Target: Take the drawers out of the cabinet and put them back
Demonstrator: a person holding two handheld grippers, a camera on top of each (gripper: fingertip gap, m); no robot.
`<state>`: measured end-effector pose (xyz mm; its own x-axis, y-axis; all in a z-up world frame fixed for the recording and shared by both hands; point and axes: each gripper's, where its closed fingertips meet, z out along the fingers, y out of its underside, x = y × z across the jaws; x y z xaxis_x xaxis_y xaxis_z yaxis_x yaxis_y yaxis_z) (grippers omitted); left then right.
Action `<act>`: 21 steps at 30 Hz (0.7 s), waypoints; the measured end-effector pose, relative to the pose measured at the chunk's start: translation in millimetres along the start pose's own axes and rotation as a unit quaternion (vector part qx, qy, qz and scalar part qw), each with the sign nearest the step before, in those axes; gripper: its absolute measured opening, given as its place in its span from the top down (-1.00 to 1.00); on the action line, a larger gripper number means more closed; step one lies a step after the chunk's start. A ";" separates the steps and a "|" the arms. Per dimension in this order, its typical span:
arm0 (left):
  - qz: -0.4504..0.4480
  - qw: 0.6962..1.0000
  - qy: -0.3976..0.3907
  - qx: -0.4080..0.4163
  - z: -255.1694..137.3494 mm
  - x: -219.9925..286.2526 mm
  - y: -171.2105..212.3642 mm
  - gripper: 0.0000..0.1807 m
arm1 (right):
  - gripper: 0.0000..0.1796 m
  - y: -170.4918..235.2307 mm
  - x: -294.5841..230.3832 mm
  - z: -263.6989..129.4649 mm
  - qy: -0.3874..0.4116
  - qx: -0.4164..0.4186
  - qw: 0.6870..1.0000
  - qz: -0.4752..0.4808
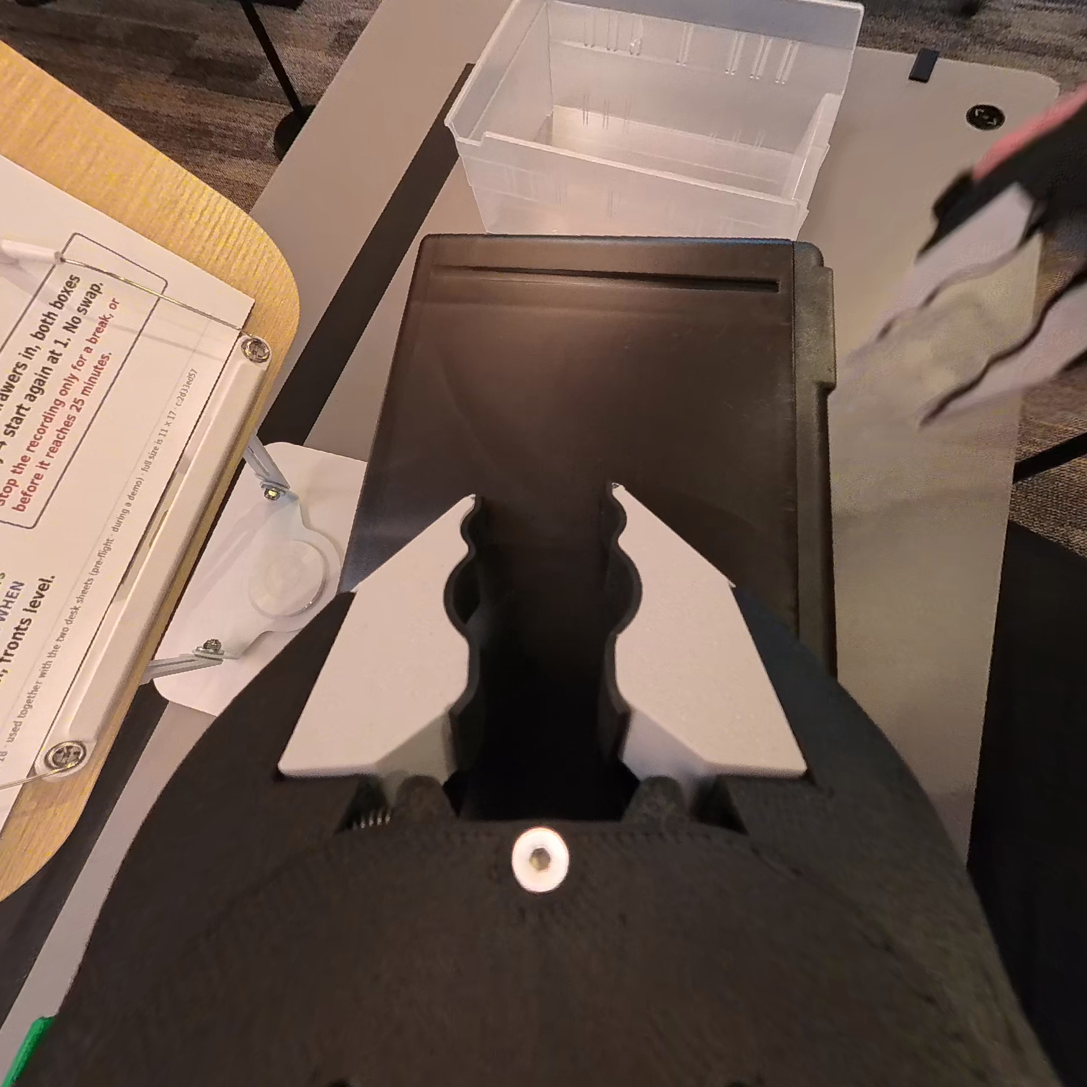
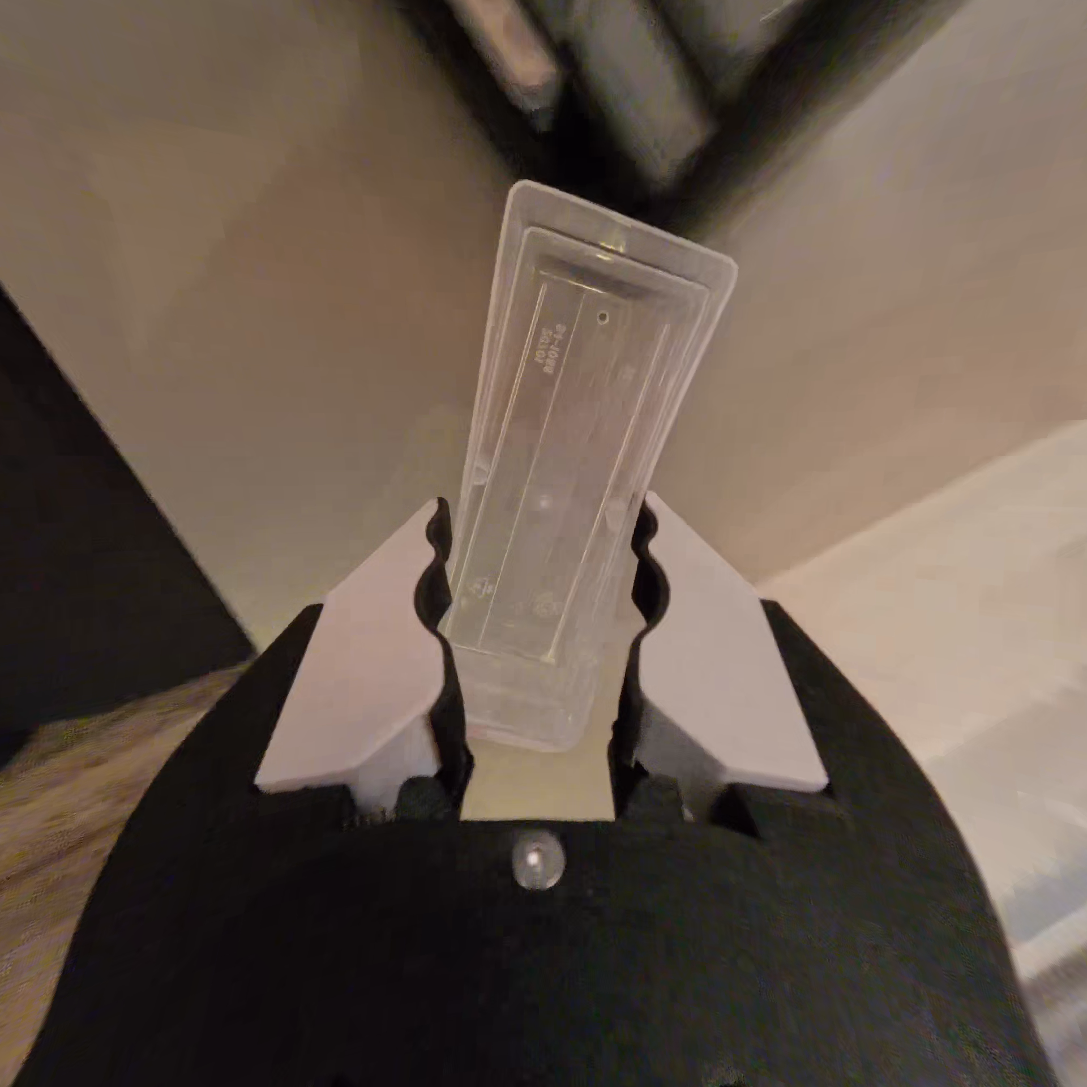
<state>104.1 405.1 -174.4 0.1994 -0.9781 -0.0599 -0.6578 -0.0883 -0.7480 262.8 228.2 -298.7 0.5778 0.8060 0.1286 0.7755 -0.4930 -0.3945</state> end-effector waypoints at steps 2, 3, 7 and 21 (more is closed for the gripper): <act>0.000 1.000 0.001 0.000 0.0 0.1 0.0 0.57 | 0.33 3.3 43.7 -34.4 0.051 0.008 0.998 -0.024; 0.000 1.000 0.001 0.000 0.0 0.2 0.0 0.57 | 0.33 10.6 69.2 -48.8 0.078 -0.010 0.996 -0.034; 0.002 1.000 0.001 0.000 0.1 0.3 0.0 0.58 | 0.33 39.0 169.2 -72.6 0.144 -0.070 0.981 -0.114; 0.000 1.000 0.001 0.001 0.1 -0.2 0.1 0.58 | 0.34 99.0 319.3 46.1 0.077 -0.236 0.925 -0.286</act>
<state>104.1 405.3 -174.5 0.1979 -0.9784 -0.0596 -0.6562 -0.0871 -0.7495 512.4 451.9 -338.7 0.0396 0.9413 0.3352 0.9695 -0.1174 0.2152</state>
